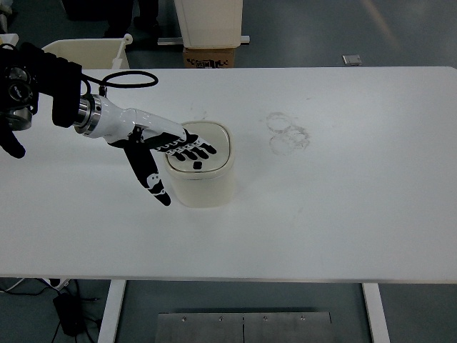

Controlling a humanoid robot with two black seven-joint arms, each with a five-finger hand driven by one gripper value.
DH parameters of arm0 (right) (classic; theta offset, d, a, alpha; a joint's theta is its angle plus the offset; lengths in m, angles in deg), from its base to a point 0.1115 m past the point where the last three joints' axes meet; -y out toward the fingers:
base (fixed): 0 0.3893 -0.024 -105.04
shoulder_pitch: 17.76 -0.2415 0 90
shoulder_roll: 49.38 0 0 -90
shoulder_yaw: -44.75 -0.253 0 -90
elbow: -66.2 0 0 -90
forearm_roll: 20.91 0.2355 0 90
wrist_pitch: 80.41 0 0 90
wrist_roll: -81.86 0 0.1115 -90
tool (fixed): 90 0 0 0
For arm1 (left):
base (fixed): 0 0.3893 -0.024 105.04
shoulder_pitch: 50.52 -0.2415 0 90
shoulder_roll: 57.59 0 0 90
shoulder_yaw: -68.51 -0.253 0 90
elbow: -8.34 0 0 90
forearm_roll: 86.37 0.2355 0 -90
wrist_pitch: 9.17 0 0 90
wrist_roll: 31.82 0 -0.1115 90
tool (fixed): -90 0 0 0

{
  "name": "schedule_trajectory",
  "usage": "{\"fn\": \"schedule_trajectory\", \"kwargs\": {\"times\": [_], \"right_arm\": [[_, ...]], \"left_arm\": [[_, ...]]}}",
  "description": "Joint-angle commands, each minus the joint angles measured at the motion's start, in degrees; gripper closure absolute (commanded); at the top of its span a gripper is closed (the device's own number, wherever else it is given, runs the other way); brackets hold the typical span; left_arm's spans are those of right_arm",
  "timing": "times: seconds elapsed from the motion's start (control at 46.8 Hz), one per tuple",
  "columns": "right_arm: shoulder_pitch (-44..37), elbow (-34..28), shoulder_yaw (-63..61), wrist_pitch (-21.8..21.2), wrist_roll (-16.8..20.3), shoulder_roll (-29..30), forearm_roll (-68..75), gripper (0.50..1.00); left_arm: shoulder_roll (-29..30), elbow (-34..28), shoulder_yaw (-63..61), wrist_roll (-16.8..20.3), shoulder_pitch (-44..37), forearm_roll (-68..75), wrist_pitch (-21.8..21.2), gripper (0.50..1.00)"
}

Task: Open trash can
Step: 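Press the dark button on the lid with the left hand fingers, then lift the left hand up as the lid springs open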

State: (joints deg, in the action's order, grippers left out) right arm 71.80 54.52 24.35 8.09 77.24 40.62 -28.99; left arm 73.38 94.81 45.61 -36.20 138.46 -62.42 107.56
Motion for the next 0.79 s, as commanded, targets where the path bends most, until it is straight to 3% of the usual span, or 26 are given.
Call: {"fn": "schedule_trajectory", "kwargs": {"times": [0.0, 0.77], "right_arm": [[0.0, 0.0, 0.01, 0.0, 0.05, 0.0, 0.0, 0.507], [0.0, 0.0, 0.01, 0.0, -0.04, 0.0, 0.0, 0.507]], "left_arm": [[-0.09, 0.02, 0.05, -0.01, -0.54, -0.04, -0.27, 0.5], [-1.24, -0.16, 0.22, 0.08, -2.04, -0.04, -0.35, 0.5]]}}
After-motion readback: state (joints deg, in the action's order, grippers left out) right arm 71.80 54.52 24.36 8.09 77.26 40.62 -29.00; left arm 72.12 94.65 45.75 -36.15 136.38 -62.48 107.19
